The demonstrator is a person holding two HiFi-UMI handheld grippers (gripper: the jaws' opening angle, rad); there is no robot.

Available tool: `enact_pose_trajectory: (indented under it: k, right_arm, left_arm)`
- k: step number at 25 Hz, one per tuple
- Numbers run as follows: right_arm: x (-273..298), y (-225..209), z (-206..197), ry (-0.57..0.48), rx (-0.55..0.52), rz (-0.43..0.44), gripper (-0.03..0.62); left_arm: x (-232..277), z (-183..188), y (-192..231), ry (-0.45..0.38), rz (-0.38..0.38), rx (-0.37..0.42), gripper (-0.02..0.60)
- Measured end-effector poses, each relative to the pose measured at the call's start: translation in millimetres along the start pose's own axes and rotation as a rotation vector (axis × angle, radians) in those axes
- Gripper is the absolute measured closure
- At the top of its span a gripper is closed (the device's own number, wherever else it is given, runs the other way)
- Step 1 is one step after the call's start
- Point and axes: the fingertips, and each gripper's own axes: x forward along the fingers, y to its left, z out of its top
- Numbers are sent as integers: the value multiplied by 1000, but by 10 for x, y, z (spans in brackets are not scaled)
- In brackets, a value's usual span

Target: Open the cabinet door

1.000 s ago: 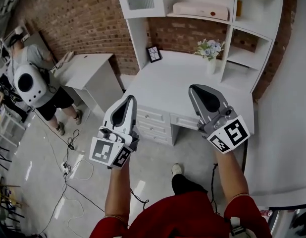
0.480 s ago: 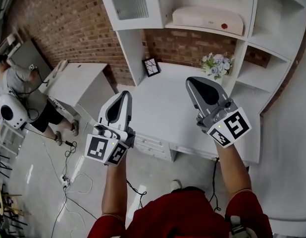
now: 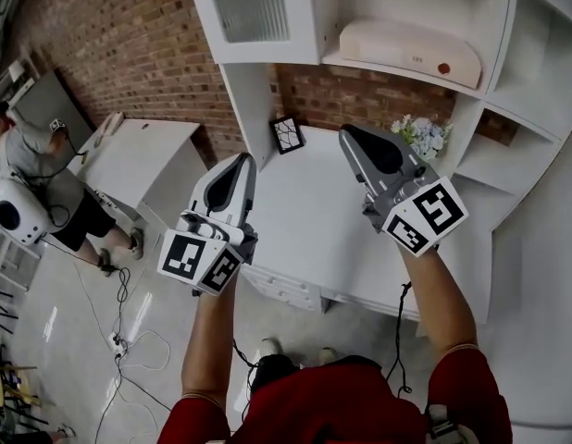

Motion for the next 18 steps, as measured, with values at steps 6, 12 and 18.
enact_pose_trajectory:
  k: [6,12,18]
  right_arm:
    - [481,-181,31,-7,-15,-55,582]
    - [956,-381,179,-18,-83,-163,580]
    - [1536,-559,386,1,-124,-253,562]
  left_arm:
    - [184,-62,484,-22,-60,-42,581]
    - [379,17,937,-37,-174,-40,581]
    - [560,282,1386,-53,-294,-76,581]
